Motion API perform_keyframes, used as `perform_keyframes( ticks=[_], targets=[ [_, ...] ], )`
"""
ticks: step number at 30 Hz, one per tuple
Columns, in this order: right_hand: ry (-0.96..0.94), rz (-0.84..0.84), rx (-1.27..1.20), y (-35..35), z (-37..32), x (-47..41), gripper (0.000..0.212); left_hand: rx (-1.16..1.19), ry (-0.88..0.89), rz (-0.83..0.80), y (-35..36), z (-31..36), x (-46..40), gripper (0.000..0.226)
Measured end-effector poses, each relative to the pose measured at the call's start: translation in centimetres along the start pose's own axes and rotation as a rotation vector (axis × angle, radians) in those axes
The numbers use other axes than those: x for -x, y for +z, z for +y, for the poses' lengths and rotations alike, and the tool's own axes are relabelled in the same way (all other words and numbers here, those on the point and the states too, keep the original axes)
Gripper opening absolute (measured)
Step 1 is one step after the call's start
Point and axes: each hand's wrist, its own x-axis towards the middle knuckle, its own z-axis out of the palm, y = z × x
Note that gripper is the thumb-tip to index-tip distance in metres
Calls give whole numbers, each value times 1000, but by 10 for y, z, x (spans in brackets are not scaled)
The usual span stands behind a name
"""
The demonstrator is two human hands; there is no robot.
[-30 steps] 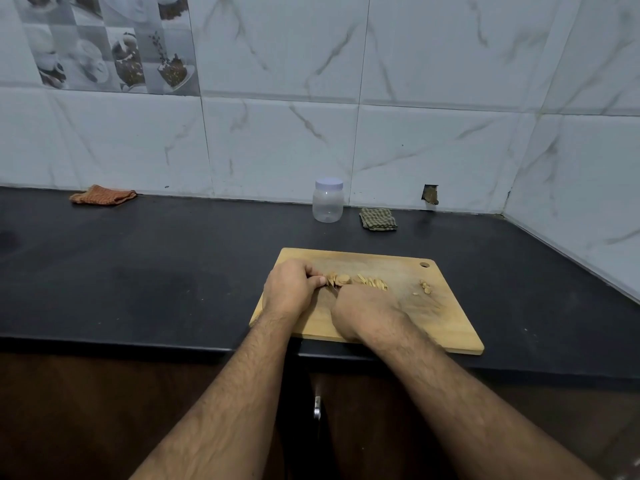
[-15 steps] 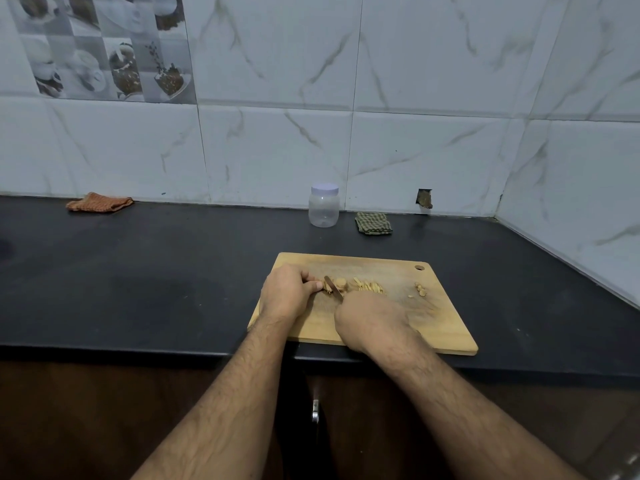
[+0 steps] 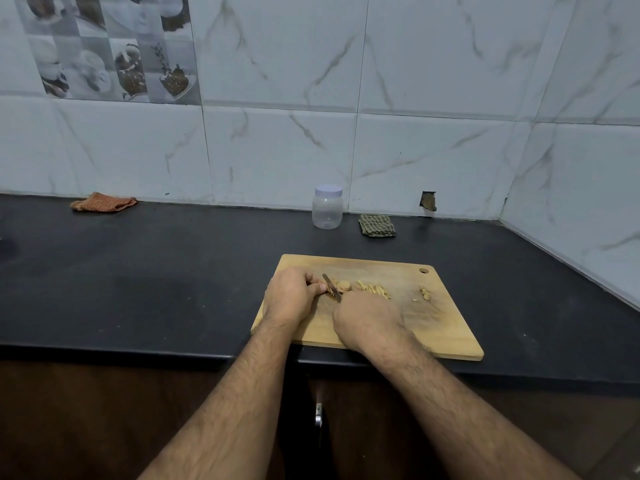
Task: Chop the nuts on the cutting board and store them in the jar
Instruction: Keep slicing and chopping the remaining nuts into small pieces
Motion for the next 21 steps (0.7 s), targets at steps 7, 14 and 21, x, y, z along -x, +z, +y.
perform_keyframes(
  ticks=[7,14,21],
  targets=[
    [-5,0,4,1,-1,-1,30,-6,0,-5,0,0,0,16],
    [-16,12,-1,0,0,2,29,-14,5,-5,0,0,0,16],
    [8,-32,42,-3,-5,-2,30,-5,6,-10,0,-1,-1,18]
  ],
)
